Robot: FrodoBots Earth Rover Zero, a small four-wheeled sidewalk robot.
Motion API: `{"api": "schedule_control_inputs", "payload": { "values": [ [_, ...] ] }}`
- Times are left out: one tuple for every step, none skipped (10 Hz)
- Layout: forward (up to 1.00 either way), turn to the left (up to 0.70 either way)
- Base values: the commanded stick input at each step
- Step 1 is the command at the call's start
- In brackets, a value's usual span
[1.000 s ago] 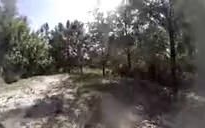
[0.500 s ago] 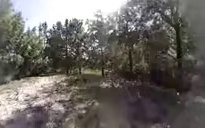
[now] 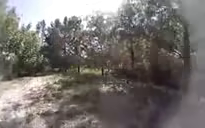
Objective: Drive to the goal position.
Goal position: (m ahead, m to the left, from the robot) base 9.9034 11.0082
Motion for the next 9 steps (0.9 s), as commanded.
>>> {"api": "schedule_control_inputs", "payload": {
  "values": [
    [0.85,0.00],
    [0.85,0.16],
    [0.85,0.34],
    [0.85,0.34],
    [0.85,0.34],
    [0.85,0.34],
    [0.85,0.34],
    [0.85,0.34],
    [0.85,0.34]
  ]
}}
